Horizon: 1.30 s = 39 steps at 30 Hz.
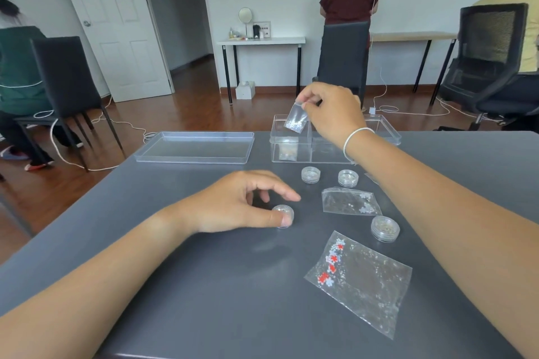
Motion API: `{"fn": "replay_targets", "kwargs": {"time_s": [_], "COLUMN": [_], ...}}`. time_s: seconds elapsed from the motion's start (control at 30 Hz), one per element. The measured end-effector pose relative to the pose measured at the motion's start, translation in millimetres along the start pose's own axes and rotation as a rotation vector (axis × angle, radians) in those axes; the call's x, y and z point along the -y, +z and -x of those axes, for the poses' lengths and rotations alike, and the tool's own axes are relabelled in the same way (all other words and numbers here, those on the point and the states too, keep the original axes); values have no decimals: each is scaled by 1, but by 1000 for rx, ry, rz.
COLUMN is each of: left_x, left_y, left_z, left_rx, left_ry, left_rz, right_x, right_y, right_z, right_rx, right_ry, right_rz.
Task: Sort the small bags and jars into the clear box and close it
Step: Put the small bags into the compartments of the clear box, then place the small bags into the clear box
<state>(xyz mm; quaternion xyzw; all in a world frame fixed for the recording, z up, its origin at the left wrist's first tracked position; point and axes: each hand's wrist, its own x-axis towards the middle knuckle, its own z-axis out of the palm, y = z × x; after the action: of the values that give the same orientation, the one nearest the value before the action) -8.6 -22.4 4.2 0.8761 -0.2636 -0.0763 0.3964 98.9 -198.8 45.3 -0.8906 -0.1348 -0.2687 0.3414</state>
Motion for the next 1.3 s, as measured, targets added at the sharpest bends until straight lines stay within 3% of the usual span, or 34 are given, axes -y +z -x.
{"fn": "replay_targets", "kwargs": {"time_s": [0.17, 0.53, 0.7, 0.97, 1.1, 1.3], "left_x": [0, 4, 6, 8, 8, 7], "left_y": [-2, -2, -2, -2, -4, -10], "left_z": [1, -2, -3, -4, -5, -3], "left_rx": [91, 82, 72, 28, -26, -125], "left_ry": [-1, -1, 0, 12, 20, 1], "left_rz": [-40, -73, -62, -32, 8, 9], "right_x": [-4, -7, -6, -10, -10, -19], "right_y": [11, 17, 14, -13, -28, -25], "right_z": [-3, -4, -1, 21, 45, 63], "right_rx": [92, 333, 310, 128, 265, 488], "right_ry": [15, -18, -86, -216, -222, -205], "right_rz": [48, 256, 275, 192, 111, 235]}}
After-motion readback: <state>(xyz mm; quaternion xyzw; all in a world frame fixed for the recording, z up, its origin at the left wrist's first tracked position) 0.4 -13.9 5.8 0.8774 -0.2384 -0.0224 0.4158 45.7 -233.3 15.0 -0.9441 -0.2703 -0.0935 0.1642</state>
